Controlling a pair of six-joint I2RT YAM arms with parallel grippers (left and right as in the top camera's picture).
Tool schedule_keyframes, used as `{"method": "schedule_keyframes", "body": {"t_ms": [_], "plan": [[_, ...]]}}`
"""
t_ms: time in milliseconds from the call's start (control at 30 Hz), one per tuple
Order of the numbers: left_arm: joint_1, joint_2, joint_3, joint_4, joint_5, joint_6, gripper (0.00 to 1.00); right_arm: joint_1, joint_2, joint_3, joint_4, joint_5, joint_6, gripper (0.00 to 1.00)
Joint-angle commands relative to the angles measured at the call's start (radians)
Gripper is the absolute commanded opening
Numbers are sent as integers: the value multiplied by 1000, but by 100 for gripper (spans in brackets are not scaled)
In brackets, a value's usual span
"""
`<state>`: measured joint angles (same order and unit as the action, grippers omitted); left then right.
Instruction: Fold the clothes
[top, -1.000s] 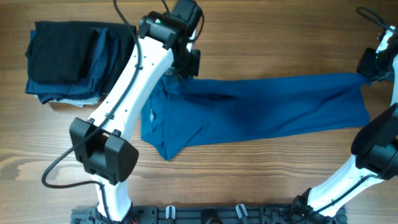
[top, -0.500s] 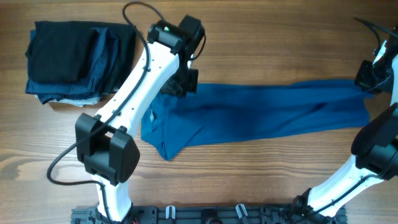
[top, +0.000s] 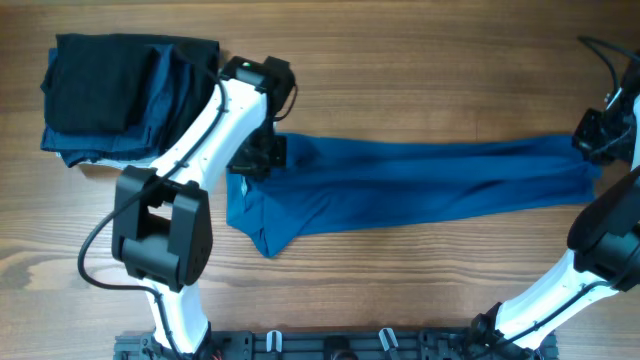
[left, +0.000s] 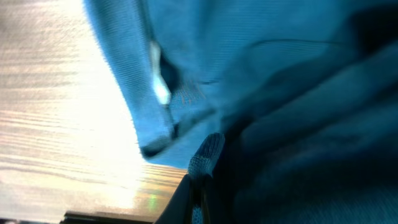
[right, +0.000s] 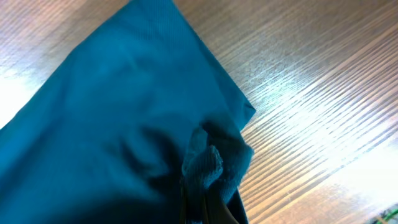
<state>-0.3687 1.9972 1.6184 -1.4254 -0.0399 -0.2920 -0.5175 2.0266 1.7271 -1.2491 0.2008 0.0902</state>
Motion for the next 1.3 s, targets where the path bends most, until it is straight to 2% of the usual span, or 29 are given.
{"method": "schedule_keyframes", "body": {"t_ms": [0,200,333,867,967,1033,1100,1133,1167,1200,1233,1267], "plan": [[19,-11,-45,1,-27,-12,4,-27,-13,-98,70,28,24,4],[17,-11,-74,45,40,-8,4,-37,-13,-227,292,27,11,4],[18,-11,-100,65,47,-8,4,-37,-12,-259,398,-21,-59,4],[18,-11,-186,64,111,-8,4,-37,-13,-258,377,-14,-64,5],[18,-11,-186,55,137,0,9,-37,-13,-235,357,-14,-65,11],[18,-11,-182,39,169,13,14,-37,-13,-185,319,-14,-64,20],[18,-11,-174,15,203,58,22,-37,-15,-117,256,-16,-64,22],[18,-11,-170,2,205,64,29,-37,-15,-76,217,-19,-63,31],[18,-11,-161,-16,204,77,34,-37,-15,-36,182,-23,-63,53],[18,-11,-152,-32,202,80,38,-37,-15,2,148,-34,-63,68],[18,-11,-137,-48,200,83,39,-37,-16,48,109,-55,-64,75],[19,-11,-119,-58,200,83,40,-37,-16,83,80,-84,-64,78]]}}
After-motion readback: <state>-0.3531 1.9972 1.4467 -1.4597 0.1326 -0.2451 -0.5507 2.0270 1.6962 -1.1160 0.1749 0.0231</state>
